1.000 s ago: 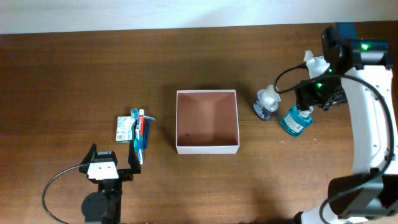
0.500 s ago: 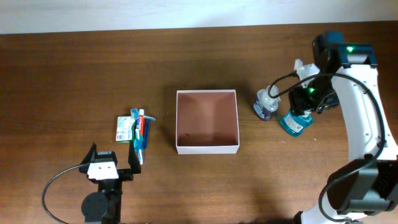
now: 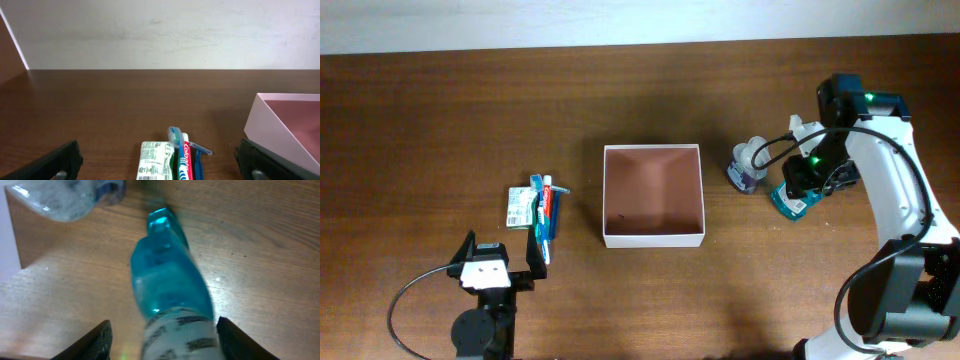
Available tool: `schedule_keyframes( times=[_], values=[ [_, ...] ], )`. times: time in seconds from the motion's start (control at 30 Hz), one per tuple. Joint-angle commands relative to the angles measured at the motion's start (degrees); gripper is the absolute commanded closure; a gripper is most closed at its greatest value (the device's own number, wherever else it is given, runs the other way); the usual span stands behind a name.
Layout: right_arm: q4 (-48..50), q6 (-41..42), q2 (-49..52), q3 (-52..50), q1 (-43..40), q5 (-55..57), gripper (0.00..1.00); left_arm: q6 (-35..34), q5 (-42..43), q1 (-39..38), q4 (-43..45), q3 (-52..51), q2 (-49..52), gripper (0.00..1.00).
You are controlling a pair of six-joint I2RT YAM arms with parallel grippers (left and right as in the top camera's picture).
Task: Pack container
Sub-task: 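Lower the right gripper and close it on the Listerine bottle cap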
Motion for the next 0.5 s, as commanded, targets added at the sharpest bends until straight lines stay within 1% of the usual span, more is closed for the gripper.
schedule_keyframes(
  times=[0.0, 0.3, 0.47],
  values=[
    [0.7, -0.4, 0.2, -0.2, -1.3, -0.7, 0.41, 0.9, 0.6, 0.3, 0.0, -0.4, -0.4, 0.01],
    [2.4, -0.5, 0.1, 0.5, -1.3, -0.7, 0.41, 0.9, 0.6, 0.3, 0.0, -0.4, -0.4, 0.00],
    [3.3, -2.4, 0.1, 0.5, -1.3, -0.7, 0.41, 0.9, 0.6, 0.3, 0.0, -0.4, -0.4, 0.01]
  ],
)
